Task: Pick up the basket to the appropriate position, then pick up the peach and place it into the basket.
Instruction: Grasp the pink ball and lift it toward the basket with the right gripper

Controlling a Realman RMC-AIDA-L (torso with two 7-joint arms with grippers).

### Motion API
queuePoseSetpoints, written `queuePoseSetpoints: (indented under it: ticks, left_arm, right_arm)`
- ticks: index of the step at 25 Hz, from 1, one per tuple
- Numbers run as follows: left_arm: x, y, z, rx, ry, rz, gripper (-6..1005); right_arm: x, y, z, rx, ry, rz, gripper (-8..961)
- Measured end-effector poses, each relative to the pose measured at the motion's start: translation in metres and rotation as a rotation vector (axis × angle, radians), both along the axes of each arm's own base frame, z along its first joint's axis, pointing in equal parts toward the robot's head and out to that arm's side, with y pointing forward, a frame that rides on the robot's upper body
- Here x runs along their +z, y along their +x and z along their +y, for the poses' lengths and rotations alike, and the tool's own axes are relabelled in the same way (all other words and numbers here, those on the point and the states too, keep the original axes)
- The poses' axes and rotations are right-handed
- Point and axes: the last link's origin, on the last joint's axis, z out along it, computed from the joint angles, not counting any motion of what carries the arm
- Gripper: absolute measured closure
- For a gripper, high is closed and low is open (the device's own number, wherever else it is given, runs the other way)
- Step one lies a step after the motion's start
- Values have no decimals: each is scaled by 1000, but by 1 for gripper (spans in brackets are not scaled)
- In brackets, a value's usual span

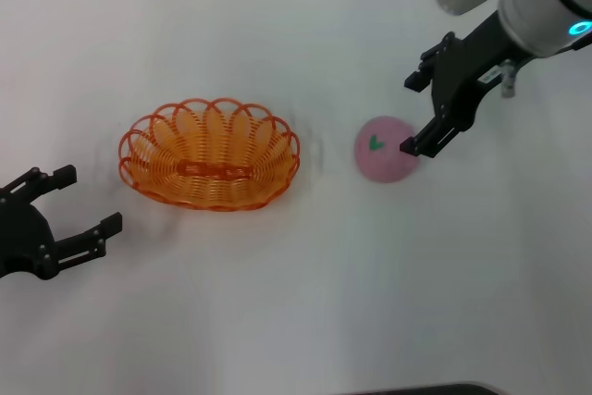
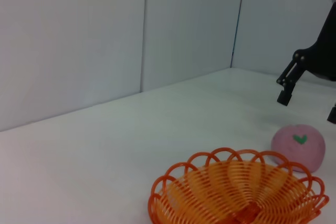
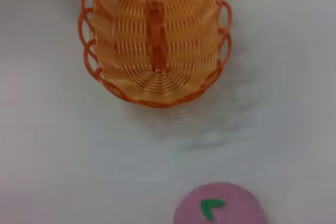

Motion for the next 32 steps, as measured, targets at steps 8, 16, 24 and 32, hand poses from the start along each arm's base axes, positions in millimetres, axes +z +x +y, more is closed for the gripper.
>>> queuePoseSetpoints:
  ticks: [8,16,24,32]
  left_arm:
    - [0,0,0,0,-4,0,99]
    - [0,0,-1,2,-6,-2,99]
    - [0,0,-1,1,-6,-4,100]
    - [0,0,0,-1,-6,-3,100]
  right_arm:
    - [-21,1,1,0,-13,10,7]
    - [-37,10,3,-6,-11,-18,8]
    - [-45,13,4,-21,-26,-18,9]
    - [-46,13,4,-24,-23,-13,11]
